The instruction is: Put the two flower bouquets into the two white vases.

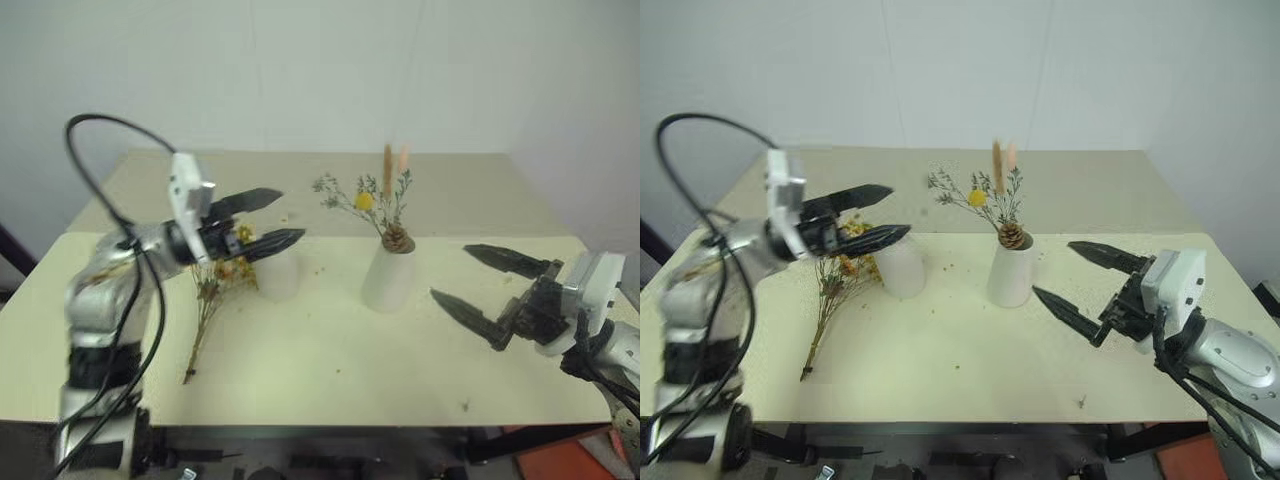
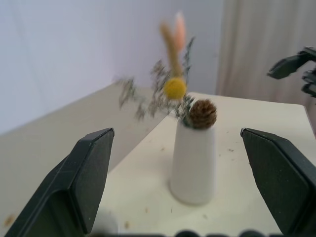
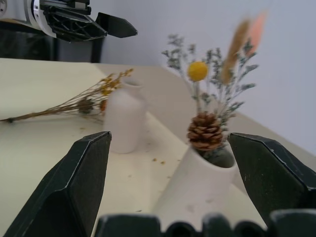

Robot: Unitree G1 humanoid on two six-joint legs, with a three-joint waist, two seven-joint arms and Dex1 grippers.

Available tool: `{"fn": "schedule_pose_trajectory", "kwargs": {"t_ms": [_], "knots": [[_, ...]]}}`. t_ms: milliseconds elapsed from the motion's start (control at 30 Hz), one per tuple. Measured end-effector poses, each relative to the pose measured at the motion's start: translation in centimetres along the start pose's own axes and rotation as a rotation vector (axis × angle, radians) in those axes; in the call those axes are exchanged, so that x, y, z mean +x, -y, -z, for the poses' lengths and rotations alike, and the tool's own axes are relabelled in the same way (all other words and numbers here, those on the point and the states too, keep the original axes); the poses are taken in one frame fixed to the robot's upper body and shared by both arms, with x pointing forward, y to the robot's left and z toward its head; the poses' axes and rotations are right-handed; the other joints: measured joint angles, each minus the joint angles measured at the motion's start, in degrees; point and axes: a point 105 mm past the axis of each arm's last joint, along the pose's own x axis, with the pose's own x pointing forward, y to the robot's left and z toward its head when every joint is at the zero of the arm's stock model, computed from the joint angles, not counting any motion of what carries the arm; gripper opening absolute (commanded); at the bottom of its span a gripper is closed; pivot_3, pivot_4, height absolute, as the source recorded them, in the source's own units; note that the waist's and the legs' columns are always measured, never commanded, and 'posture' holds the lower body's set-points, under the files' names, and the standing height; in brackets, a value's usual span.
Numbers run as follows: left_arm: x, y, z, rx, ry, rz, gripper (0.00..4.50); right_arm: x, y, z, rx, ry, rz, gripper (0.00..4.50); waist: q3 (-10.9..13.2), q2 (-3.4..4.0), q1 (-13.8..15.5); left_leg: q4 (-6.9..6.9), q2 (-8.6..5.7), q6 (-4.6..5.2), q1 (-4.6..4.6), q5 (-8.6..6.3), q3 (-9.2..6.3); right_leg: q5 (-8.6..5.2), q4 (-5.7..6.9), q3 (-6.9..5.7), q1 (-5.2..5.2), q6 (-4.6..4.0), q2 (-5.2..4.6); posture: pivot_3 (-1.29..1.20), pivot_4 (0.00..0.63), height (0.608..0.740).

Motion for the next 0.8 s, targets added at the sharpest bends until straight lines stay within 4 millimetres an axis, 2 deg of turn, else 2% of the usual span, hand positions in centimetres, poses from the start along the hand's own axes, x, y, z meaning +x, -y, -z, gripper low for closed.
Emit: {"fn": "schedule_pose_trajectory", "kwargs": {"t_ms": [167, 333, 533, 633, 800], "knots": [[-3.3, -0.8, -0.2, -0.033, -0.066, -0.340, 4.50, 1.3, -1.6, 0.7, 0.036, -0.018, -0.161, 4.44, 0.0, -0.03, 0.2, 0.00, -0.01, 0.00, -0.01, 0.00, -0.05, -0.01, -0.01, -0.04, -0.01, 0.01, 0.01, 0.00, 0.150, 0.740], [-6.3, -1.2, 0.6, -0.044, -0.217, -0.645, 4.50, 2.5, -1.8, 1.0, 0.060, -0.003, -0.243, 4.44, 0.0, -0.05, 0.3, 0.00, -0.06, -0.01, 0.02, 0.00, -0.08, 0.01, -0.01, -0.05, 0.02, -0.01, 0.00, 0.00, 0.150, 0.740], [-8.2, -1.5, 2.9, -0.128, -0.391, -0.779, 4.50, 3.2, -1.9, 1.2, 0.083, -0.005, -0.352, 4.44, 0.0, -0.05, 0.2, 0.00, -0.06, -0.02, 0.01, 0.01, -0.10, 0.03, -0.02, -0.07, 0.01, -0.06, 0.01, 0.00, 0.150, 0.740], [-9.3, -1.9, 5.1, -0.196, -0.468, -0.836, 4.50, 3.3, -2.2, 1.1, 0.078, -0.015, -0.419, 4.44, 0.0, -0.05, 0.1, 0.00, -0.05, -0.02, 0.02, 0.01, -0.10, 0.04, -0.01, -0.06, -0.01, -0.09, 0.01, 0.00, 0.150, 0.740], [-9.4, -3.0, 7.3, -0.324, -0.483, -0.922, 4.50, 3.4, -2.4, 1.5, 0.083, -0.028, -0.447, 4.44, 0.0, -0.08, 0.8, 0.00, -0.11, -0.05, 0.02, 0.02, -0.12, 0.05, 0.00, -0.08, 0.01, -0.11, -0.03, 0.00, 0.150, 0.740]]}}
